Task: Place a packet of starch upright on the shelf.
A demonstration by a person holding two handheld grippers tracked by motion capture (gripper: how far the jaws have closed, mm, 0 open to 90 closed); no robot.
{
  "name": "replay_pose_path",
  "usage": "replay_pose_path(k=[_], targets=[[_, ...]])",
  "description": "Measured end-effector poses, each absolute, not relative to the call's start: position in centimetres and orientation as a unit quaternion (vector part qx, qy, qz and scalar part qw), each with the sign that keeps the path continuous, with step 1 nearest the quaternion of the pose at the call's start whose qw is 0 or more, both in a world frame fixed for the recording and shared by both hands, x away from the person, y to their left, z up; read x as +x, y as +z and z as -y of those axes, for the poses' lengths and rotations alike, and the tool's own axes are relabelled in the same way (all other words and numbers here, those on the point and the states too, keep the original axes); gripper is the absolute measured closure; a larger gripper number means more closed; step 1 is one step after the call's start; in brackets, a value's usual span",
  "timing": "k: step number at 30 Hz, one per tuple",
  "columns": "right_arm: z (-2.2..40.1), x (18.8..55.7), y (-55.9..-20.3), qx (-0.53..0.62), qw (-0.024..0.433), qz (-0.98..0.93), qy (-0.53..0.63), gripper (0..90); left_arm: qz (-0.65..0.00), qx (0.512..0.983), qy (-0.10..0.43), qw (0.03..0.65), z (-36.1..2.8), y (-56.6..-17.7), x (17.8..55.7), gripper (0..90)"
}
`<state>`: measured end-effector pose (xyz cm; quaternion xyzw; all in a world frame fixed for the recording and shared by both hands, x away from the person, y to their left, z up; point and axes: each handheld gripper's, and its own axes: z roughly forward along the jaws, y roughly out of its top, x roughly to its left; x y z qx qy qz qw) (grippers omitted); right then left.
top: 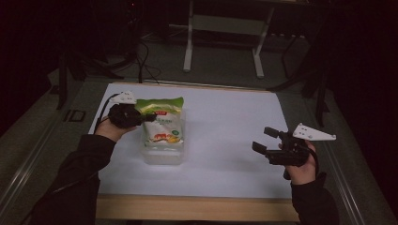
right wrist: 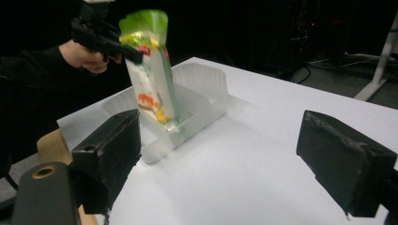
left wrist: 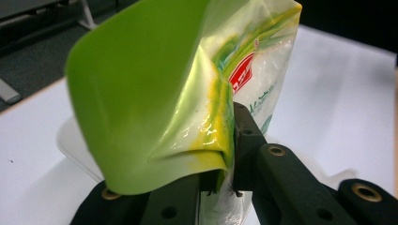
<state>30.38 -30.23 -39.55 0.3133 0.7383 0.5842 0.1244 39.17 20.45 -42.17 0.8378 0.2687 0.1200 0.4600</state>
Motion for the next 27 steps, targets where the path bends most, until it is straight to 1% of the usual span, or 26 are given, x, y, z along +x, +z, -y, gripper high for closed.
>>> replay_pose_path(k=[1, 3, 14, 17, 18, 20, 22, 24, 27], targets=[[30.2, 30.4, -39.6, 0.314, 0.124, -0.738, 0.584, 14.1, -0.269, 0.841, 0.118, 0.455, -20.3, -42.7, 39.3, 83.7], [30.3, 30.4, -39.6, 0.314, 0.122, -0.737, 0.585, 14.1, -0.275, 0.834, 0.101, 0.467, -20.4, -43.4, 39.6, 83.7], [29.5, 30.4, -40.3, 0.31, 0.112, -0.749, 0.575, 14.2, -0.274, 0.836, 0.11, 0.463, -20.6, -43.8, 39.8, 83.4], [29.3, 30.3, -40.4, 0.307, 0.109, -0.752, 0.573, 14.2, -0.277, 0.832, 0.118, 0.466, -20.7, -43.8, 39.6, 81.3], [29.1, 30.3, -40.4, 0.305, 0.109, -0.755, 0.571, 14.2, -0.279, 0.83, 0.123, 0.468, -20.8, -43.8, 39.5, 76.1], [29.1, 30.3, -40.4, 0.304, 0.108, -0.756, 0.57, 14.2, -0.282, 0.825, 0.126, 0.474, -21.1, -43.6, 39.3, 72.8], [29.1, 30.3, -40.4, 0.304, 0.107, -0.755, 0.571, 14.2, -0.287, 0.821, 0.128, 0.476, -21.3, -43.4, 39.1, 60.7], [29.1, 30.3, -40.3, 0.305, 0.108, -0.755, 0.571, 14.2, -0.292, 0.818, 0.121, 0.48, -21.4, -43.2, 38.8, 54.1], [29.1, 30.3, -40.4, 0.305, 0.106, -0.756, 0.57, 14.2, -0.311, 0.804, 0.128, 0.49, -21.8, -42.8, 38.2, 35.2]])
